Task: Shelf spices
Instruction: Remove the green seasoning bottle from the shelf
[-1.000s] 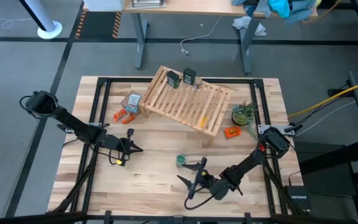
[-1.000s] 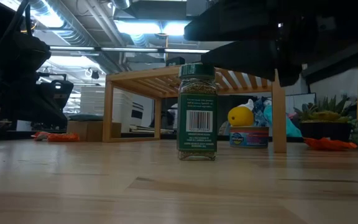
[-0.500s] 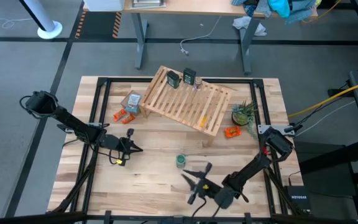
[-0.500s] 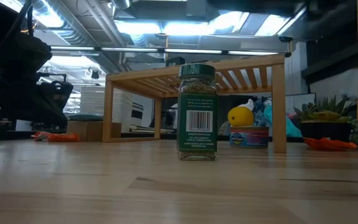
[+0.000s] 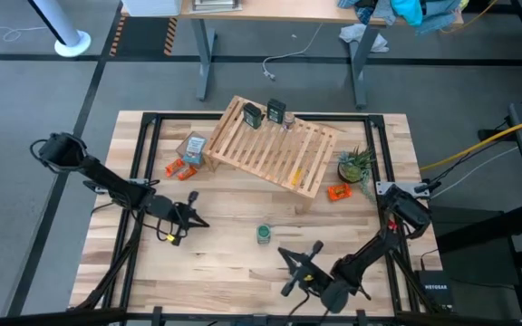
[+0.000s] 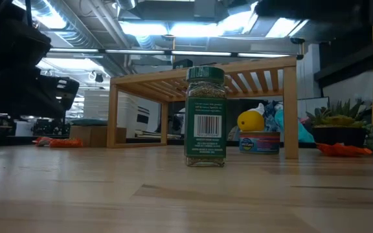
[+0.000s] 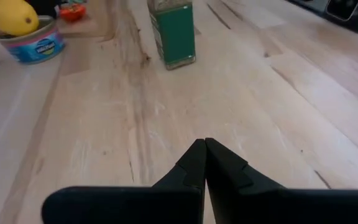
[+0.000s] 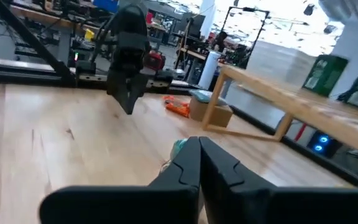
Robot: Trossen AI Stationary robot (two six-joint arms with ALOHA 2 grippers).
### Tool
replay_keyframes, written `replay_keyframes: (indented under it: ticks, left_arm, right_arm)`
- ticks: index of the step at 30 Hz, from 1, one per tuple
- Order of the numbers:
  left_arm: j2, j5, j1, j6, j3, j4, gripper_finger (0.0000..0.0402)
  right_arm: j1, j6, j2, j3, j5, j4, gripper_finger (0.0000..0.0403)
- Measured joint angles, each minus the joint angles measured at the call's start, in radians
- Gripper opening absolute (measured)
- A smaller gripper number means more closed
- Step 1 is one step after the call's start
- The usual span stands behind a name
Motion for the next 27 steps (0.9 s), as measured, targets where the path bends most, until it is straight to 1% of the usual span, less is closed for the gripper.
replay_keyframes:
  ticks: [4, 8, 10, 13, 16, 19, 22, 24, 27]
  left_arm:
    - [0.092, 0.000, 0.000, 0.009, 0.051, 0.002, 0.0001]
    - [0.217, 0.000, 0.000, 0.043, 0.124, 0.017, 0.0001]
    - [0.284, 0.000, 0.000, 0.069, 0.153, 0.063, 0.0001]
    - [0.385, 0.000, 0.000, 0.115, 0.188, 0.181, 0.0001]
    - [0.465, 0.000, 0.001, 0.144, 0.219, 0.271, 0.0001]
    - [0.524, 0.007, 0.002, 0.157, 0.259, 0.294, 0.0001]
    - [0.568, 0.053, 0.013, 0.158, 0.304, 0.293, 0.0001]
    - [0.593, 0.084, 0.023, 0.166, 0.330, 0.293, 0.0001]
    - [0.621, 0.095, 0.038, 0.171, 0.365, 0.293, 0.0001]
  right_arm:
    - [-0.023, 0.177, 0.000, -0.010, -0.067, -0.170, 0.0003]
    - [-0.028, 0.278, 0.000, -0.011, -0.066, -0.288, 0.0002]
    - [-0.026, 0.314, 0.000, -0.011, -0.066, -0.327, 0.0002]
    - [-0.032, 0.387, 0.000, -0.011, -0.069, -0.404, 0.0001]
    - [-0.052, 0.515, 0.000, -0.011, -0.113, -0.509, 0.0001]
    - [-0.081, 0.611, 0.000, -0.011, -0.172, -0.590, 0.0001]
    - [-0.110, 0.662, 0.000, -0.011, -0.225, -0.634, 0.0001]
    - [-0.127, 0.665, 0.000, -0.011, -0.261, -0.648, 0.0001]
    - [-0.145, 0.667, 0.000, -0.011, -0.307, -0.655, 0.0001]
